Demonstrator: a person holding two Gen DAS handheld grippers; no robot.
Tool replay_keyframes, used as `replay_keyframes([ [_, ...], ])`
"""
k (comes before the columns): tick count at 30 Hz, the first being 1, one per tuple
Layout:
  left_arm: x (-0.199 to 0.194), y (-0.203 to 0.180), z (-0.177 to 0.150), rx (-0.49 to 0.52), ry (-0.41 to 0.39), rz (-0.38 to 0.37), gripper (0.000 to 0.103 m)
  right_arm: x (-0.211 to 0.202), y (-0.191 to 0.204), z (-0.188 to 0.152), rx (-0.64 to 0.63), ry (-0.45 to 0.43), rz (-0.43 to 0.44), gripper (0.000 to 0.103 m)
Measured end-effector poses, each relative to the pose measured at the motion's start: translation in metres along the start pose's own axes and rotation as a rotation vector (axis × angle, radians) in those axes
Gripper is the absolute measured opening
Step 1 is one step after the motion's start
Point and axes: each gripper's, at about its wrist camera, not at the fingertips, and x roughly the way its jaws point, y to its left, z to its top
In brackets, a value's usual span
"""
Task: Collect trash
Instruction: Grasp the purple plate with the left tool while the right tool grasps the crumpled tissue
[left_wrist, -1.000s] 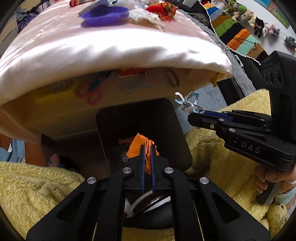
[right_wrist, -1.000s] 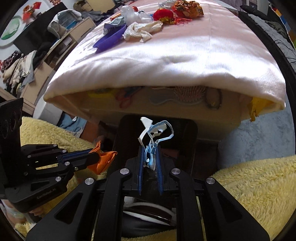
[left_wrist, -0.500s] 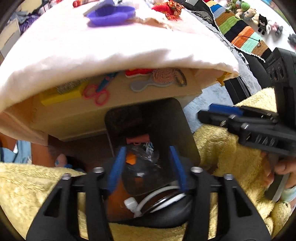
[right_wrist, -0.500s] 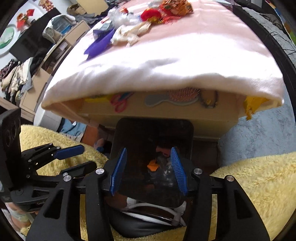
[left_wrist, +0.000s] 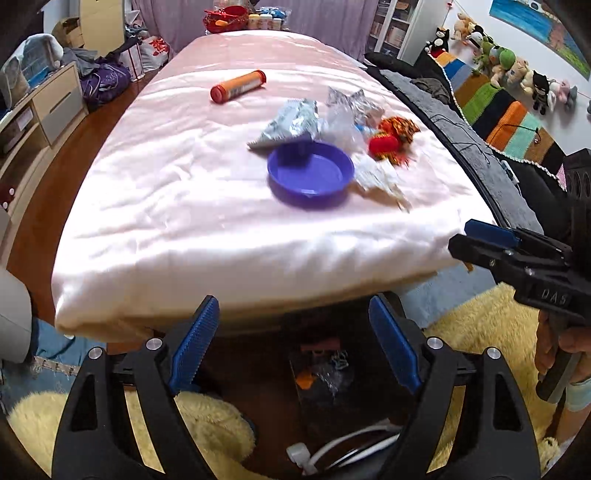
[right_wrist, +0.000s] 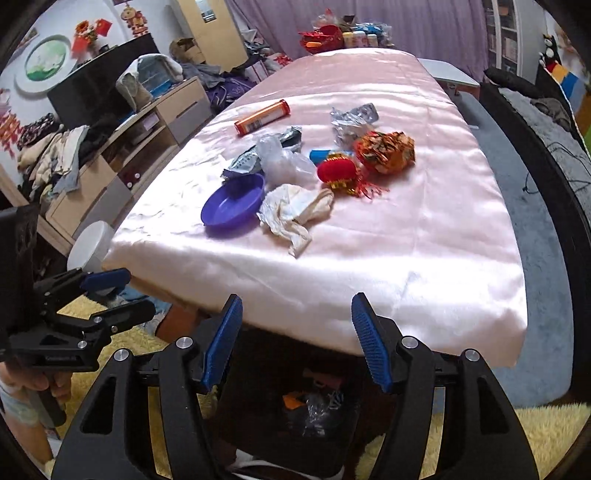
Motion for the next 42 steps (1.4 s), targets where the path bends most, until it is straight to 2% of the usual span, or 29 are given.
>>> replay_keyframes([
  [4,0.012,0.005,0.020,0.002,0.008,-0.001,0.080,0.025,0.000,0.021,0.011,0.025,0.009,0.061],
  [14,0.040,0.013,0.047,-0.004,0.025,-0.038,0.080,0.066,0.006,0.054,-0.067,0.019,-0.061,0.061],
  [15,0.043,0.013,0.051,-0.002,0.026,-0.041,0.080,0.068,0.007,0.056,-0.078,0.016,-0.070,0.057],
  [16,0.047,0.012,0.054,0.000,0.027,-0.043,0.079,0.070,0.007,0.058,-0.089,0.011,-0.087,0.041],
  [18,0.053,0.011,0.060,0.000,0.031,-0.052,0.079,0.071,0.002,0.060,-0.087,0.006,-0.101,0.022],
  [21,0.061,0.007,0.070,0.001,0.036,-0.061,0.079,0.068,-0.013,0.062,-0.034,0.011,-0.055,0.015],
  [26,0.074,-0.007,0.085,0.029,0.039,-0.074,0.080,0.057,-0.028,0.060,0.013,0.018,-0.027,0.014],
  [34,0.090,-0.027,0.095,0.102,0.008,0.056,0.079,0.044,-0.039,0.056,0.046,0.009,-0.004,0.014],
  [36,0.089,-0.031,0.092,0.130,-0.004,0.091,0.074,0.044,-0.041,0.054,0.056,0.014,0.000,0.014],
  [42,0.078,-0.026,0.083,0.090,0.007,0.046,0.074,0.035,-0.035,0.049,0.044,0.009,0.007,0.014],
])
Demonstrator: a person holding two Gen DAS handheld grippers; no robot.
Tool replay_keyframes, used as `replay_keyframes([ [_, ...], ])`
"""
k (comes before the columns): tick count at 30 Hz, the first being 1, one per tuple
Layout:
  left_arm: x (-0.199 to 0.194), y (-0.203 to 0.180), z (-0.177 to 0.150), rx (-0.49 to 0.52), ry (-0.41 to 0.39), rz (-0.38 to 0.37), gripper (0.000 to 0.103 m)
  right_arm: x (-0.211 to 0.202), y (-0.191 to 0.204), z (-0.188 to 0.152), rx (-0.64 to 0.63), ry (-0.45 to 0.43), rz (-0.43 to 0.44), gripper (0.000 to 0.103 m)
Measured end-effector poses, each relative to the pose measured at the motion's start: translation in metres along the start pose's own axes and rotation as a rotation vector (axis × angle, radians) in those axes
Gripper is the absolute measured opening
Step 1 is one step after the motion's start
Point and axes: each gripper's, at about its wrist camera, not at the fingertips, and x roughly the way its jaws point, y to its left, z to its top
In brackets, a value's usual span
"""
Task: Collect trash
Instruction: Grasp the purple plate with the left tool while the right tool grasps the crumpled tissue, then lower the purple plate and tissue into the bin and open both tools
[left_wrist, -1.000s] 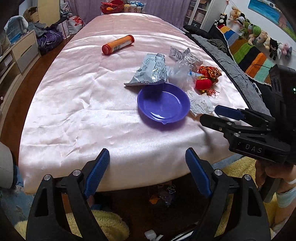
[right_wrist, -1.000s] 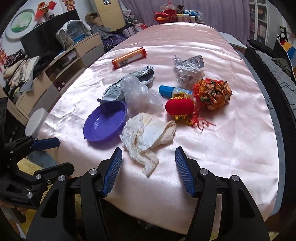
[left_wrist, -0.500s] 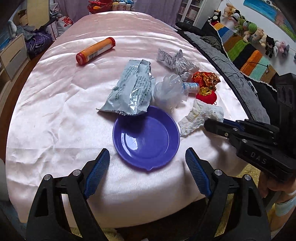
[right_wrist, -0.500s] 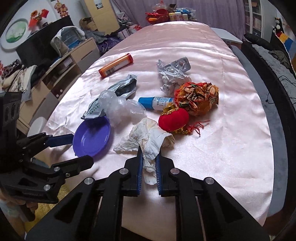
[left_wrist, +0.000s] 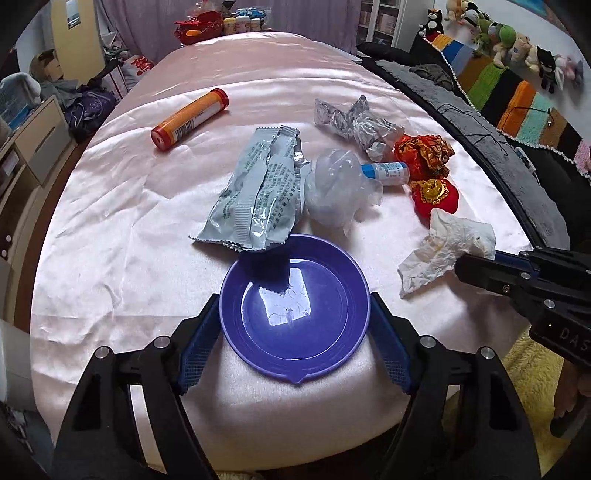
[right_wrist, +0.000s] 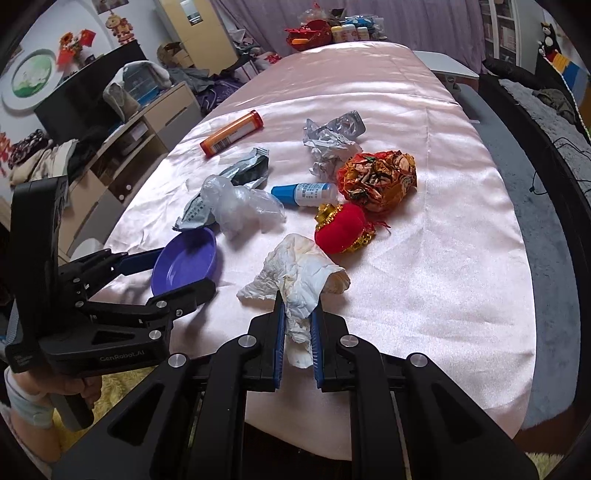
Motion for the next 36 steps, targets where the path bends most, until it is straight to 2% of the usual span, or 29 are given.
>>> replay_keyframes([
  [8,-0.027,0.004,-0.028,-0.039,-0.003,-0.038,0.073,-0.022,0.008,-0.010,-0.010,-0.027,-0.002,0.014],
  [20,-0.067,-0.005,-0.076,-0.046,-0.013,-0.104,0.074,-0.045,0.031,-0.045,-0.046,-0.017,0.004,0.014],
  [28,-0.072,-0.010,-0.112,-0.065,0.029,-0.150,0.074,-0.043,0.036,-0.081,-0.044,0.043,-0.018,0.014],
  [36,-0.058,-0.025,-0.141,-0.033,0.103,-0.154,0.074,-0.023,0.032,-0.114,-0.025,0.138,-0.039,0.014],
])
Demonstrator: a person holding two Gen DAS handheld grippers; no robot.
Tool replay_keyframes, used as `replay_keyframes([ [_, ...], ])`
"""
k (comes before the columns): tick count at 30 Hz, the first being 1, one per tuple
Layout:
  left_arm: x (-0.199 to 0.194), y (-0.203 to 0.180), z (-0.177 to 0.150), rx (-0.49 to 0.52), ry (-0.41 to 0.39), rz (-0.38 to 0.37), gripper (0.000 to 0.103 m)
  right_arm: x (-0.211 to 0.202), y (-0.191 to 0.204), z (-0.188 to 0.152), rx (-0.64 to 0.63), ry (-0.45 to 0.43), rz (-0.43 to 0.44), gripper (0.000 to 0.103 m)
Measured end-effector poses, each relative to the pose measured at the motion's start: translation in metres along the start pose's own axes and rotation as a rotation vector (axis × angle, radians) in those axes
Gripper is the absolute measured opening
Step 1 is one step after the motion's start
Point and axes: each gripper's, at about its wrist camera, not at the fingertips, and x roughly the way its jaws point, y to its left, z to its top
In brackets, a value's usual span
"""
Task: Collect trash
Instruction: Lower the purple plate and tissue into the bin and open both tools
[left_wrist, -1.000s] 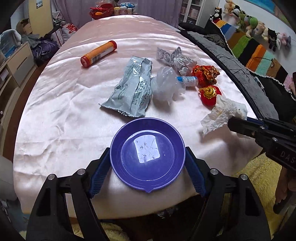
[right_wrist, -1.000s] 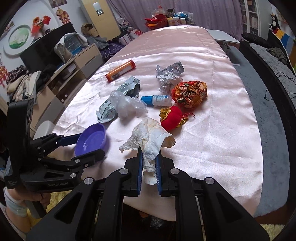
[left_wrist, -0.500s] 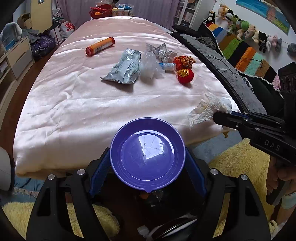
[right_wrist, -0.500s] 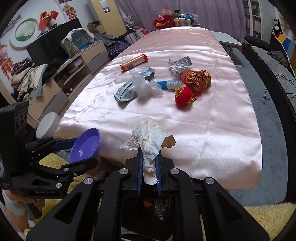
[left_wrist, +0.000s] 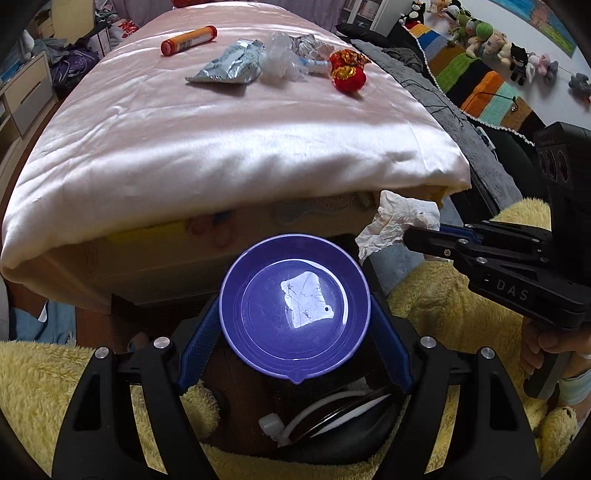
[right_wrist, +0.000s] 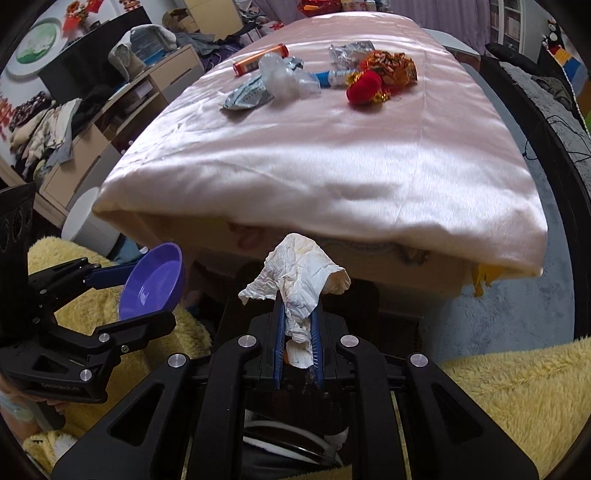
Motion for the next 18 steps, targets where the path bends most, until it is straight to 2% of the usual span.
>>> replay_keyframes([
  [6,0.026,-0.005,-0.017,0.006,0.084,-0.004,0.074,0.015,-0.002,-0.017,0.023,0.066,0.019,0.014],
  [9,0.037,-0.004,-0.021,-0.011,0.117,-0.030,0.074,0.019,-0.002,-0.022,0.030,0.087,0.020,0.016],
  [16,0.044,-0.004,-0.022,-0.013,0.133,-0.040,0.074,0.025,-0.006,-0.023,0.053,0.111,0.032,0.018],
  [17,0.046,-0.003,-0.021,-0.014,0.138,-0.041,0.075,0.026,-0.007,-0.023,0.059,0.114,0.034,0.019],
  [18,0.047,-0.002,-0.021,-0.015,0.143,-0.040,0.075,0.027,-0.007,-0.022,0.066,0.116,0.035,0.027],
])
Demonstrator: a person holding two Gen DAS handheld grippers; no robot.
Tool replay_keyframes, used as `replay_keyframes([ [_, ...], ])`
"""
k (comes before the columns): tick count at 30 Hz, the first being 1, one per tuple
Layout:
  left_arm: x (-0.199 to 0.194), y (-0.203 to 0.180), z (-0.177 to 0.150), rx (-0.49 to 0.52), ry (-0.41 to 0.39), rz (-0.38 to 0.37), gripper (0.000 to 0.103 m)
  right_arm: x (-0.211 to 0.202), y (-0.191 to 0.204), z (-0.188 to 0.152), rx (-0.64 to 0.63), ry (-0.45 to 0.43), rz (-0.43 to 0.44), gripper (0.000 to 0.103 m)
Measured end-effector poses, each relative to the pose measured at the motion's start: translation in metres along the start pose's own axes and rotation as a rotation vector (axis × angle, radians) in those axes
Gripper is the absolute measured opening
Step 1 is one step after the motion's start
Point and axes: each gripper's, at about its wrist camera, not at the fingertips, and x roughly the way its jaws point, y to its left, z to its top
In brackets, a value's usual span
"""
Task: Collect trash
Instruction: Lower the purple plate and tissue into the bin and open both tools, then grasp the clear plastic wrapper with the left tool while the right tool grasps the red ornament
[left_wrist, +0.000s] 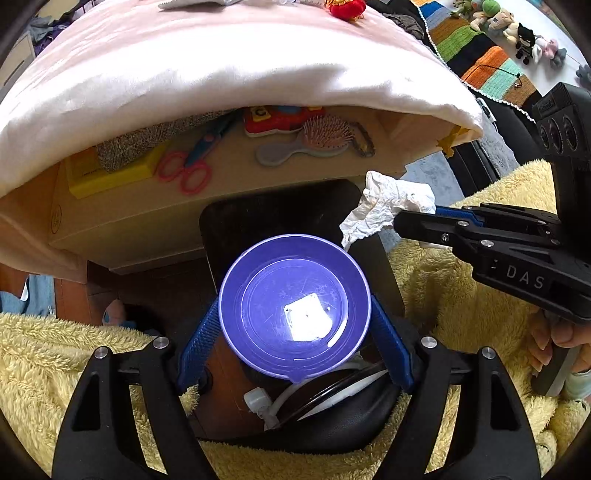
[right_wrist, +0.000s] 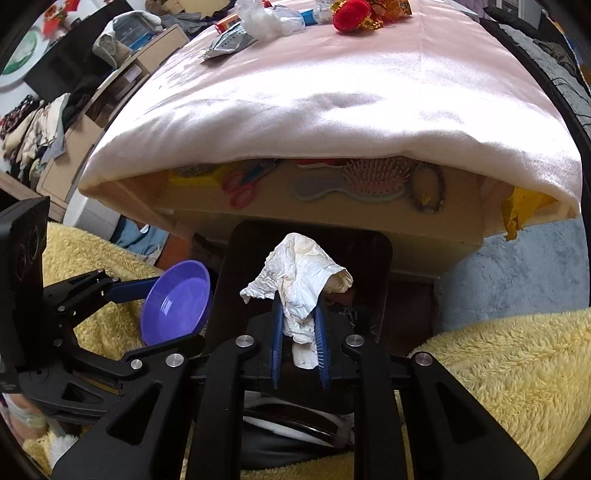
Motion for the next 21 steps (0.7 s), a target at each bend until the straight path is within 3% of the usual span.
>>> replay_keyframes([
  [1,0.001,0.001,0.000,-0.002,0.005,0.002,0.074,0.000,-0.001,0.000,0.007,0.001,0.004,0.041],
  [3,0.003,0.001,0.001,-0.009,0.015,0.006,0.075,0.000,-0.001,0.001,0.015,-0.001,0.010,0.051],
  [5,0.003,0.002,0.002,-0.012,0.019,0.009,0.076,-0.002,-0.002,0.002,0.019,-0.006,0.009,0.051],
  [8,-0.001,0.003,0.003,-0.008,0.007,0.016,0.086,-0.007,-0.002,0.006,0.025,-0.025,-0.003,0.061],
  [13,-0.013,0.003,0.008,-0.004,-0.030,0.026,0.093,-0.020,-0.005,0.014,0.036,-0.065,-0.008,0.075],
  [21,-0.048,0.008,0.027,-0.019,-0.110,0.026,0.095,-0.050,-0.015,0.033,0.053,-0.155,-0.006,0.079],
])
